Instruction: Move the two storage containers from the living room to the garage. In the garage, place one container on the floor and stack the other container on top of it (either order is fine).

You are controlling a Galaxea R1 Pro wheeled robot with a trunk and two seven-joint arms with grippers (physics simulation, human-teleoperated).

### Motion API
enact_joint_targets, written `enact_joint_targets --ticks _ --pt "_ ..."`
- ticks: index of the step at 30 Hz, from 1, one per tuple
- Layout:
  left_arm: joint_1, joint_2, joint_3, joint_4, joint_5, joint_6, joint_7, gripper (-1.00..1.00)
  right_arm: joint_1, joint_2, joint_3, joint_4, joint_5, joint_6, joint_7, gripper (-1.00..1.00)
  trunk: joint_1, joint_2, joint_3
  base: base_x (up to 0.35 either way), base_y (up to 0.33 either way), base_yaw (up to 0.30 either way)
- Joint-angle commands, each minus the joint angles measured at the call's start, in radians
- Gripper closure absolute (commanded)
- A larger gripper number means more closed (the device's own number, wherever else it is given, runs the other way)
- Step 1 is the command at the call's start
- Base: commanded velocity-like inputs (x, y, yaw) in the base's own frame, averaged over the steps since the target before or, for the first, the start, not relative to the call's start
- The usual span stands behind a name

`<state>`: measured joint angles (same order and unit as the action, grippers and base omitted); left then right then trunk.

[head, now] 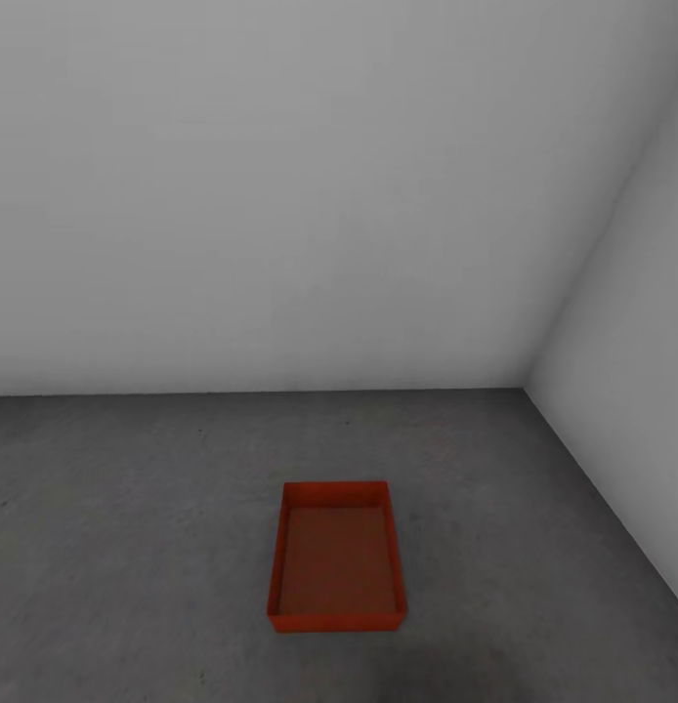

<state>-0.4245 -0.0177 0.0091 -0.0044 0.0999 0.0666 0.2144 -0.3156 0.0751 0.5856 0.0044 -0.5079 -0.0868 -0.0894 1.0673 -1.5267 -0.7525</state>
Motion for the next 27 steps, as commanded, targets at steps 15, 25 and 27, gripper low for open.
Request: enact_joint_targets --ticks 15,25,27 --pt "0.0 -0.005 0.003 -0.003 0.011 0.005 0.005 -1.0 0.0 -0.003 0.01 0.001 -0.007 -0.002 -0.003 -1.0 0.0 0.0 -0.001 0.0 0.0 0.0" --pt "0.0 -0.005 0.004 -0.002 0.013 0.004 0.004 -1.0 0.0 -0.002 0.01 0.001 -0.007 -0.001 -0.003 -1.0 -0.035 0.063 0.027 0.0 0.0 0.0" --pt "0.0 -0.004 0.005 -0.002 0.013 0.004 0.004 -1.0 0.0 -0.002 0.01 0.001 -0.007 -0.001 -0.003 -1.0 -0.042 0.077 0.034 0.0 0.0 0.0"
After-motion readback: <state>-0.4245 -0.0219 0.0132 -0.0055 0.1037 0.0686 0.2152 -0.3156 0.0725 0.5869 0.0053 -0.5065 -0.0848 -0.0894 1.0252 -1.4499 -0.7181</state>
